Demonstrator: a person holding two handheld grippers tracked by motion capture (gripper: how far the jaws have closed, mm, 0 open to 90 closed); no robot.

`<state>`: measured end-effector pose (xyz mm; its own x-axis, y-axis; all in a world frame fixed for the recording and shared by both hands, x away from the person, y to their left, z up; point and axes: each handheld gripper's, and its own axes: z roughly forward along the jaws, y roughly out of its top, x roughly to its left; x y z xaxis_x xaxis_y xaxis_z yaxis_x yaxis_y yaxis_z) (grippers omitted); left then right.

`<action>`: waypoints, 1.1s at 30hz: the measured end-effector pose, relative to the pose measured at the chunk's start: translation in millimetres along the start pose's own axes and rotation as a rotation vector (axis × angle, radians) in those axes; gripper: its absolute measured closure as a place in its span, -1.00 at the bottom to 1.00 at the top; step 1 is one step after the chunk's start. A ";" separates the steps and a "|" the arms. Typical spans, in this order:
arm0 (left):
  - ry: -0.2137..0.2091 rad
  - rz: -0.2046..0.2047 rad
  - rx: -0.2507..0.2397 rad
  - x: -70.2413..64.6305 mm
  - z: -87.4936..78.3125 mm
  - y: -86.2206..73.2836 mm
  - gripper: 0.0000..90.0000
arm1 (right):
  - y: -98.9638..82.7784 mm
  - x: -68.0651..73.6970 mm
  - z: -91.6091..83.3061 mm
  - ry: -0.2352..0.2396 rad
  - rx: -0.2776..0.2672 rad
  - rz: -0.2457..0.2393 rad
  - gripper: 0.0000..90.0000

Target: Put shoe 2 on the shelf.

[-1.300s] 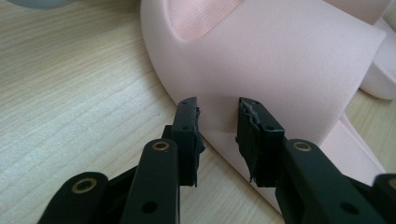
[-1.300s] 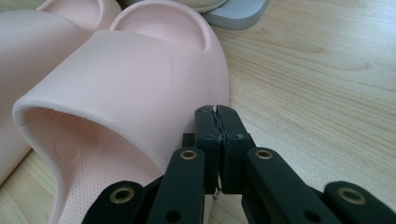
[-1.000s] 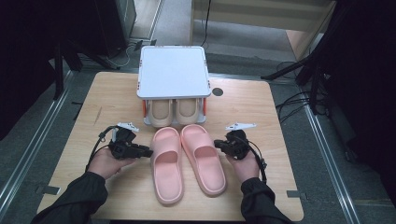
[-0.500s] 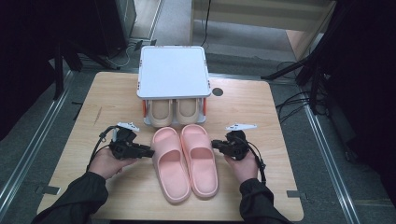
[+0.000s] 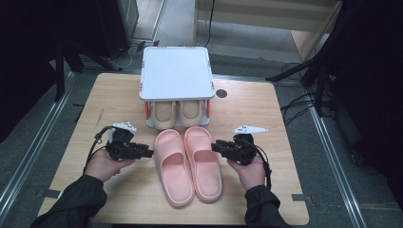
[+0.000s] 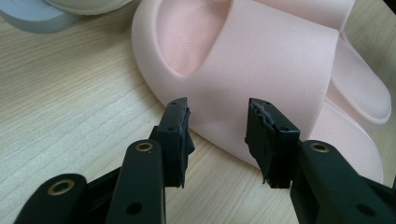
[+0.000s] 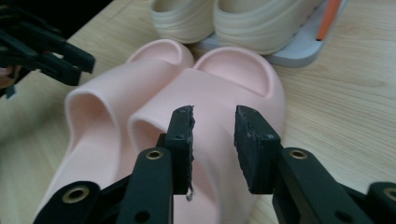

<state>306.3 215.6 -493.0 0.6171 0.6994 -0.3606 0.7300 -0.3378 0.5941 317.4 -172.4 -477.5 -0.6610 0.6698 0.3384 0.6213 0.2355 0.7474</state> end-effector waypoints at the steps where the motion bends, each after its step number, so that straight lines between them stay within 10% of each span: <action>1: -0.002 -0.009 -0.006 0.0 -0.4 0.1 0.29 | -0.3 2.3 -0.5 0.006 -0.001 -0.005 0.49; 25: 0.016 -0.042 -0.028 8.9 -13.1 8.7 0.18 | -24.2 57.4 9.3 0.062 0.011 -0.049 0.21; 33: 0.011 -0.056 -0.032 12.5 -13.3 12.2 0.18 | -31.7 63.9 29.5 0.010 0.025 -0.042 -0.05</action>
<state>319.0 228.6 -480.7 0.5720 0.7235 -0.3864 0.7535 -0.2773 0.5961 267.9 -116.3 -496.4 -0.6912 0.6515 0.3128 0.6029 0.2812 0.7466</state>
